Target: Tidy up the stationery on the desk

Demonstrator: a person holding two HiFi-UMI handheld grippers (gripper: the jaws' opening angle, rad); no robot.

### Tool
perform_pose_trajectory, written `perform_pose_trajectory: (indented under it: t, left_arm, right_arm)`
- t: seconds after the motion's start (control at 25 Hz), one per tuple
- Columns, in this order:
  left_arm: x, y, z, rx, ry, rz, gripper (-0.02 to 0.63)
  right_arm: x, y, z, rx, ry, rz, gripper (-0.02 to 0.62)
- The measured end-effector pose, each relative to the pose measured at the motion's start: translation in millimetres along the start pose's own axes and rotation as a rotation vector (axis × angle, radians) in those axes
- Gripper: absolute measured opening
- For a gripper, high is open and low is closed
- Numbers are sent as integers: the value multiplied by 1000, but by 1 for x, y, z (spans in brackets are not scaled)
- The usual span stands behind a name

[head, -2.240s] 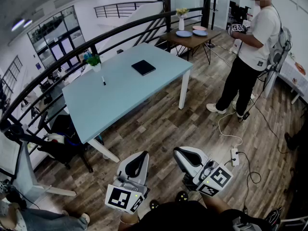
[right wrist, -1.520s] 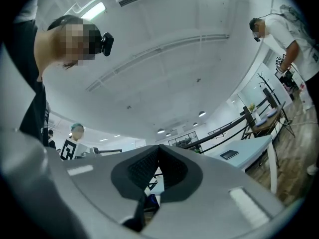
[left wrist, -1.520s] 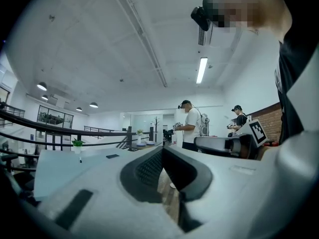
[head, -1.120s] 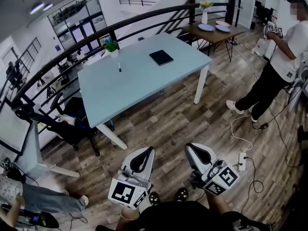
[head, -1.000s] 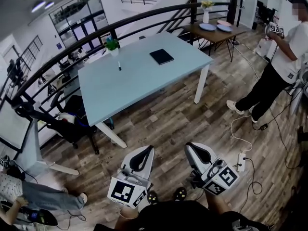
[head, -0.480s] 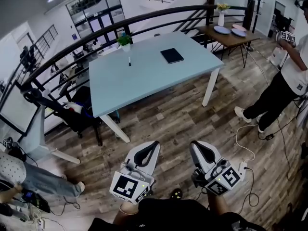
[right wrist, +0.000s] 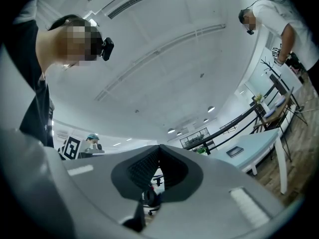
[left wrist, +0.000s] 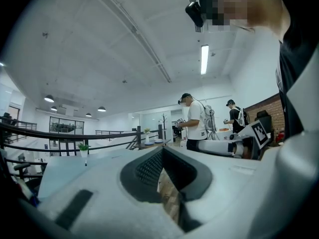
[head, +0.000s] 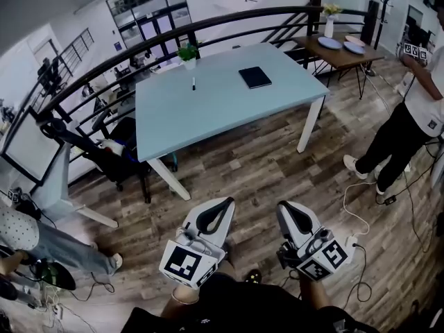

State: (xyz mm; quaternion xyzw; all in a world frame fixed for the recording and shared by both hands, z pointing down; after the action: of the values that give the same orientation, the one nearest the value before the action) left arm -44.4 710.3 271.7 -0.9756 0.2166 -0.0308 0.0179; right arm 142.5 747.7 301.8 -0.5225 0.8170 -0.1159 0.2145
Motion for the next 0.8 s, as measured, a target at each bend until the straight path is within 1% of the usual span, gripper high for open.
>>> perform_pose_trajectory:
  t: [0.12,0.24,0.64,0.8]
  left_arm:
    - [5,2,-1,-2,-2,-5,-14]
    - [12,5,-1,-1,-14,-15,-14]
    - [37,33,0,-1,-54,-82,-13]
    - [42,47,-2,-4,-55,-94,-14]
  right_arm:
    - [2,1,3,14,-8,0,0]
    - [4,0,4,21,11,-12,0]
    - [22,-12,9,-14,10,-69,-2]
    - [32,-24,3,-63,12,-79,-2]
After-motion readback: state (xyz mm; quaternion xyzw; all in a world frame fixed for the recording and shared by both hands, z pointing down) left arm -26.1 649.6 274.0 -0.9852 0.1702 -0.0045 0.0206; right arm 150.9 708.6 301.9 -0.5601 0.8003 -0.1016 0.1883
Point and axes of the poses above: the fingertips, and each gripper's own axes: x forward along the fingers, y to its left, z out of its top, the point moved 7 cm from there along -x, backward along the fingers, and after that the axes turned 13 degrees about -z, right-handed, at the moved point
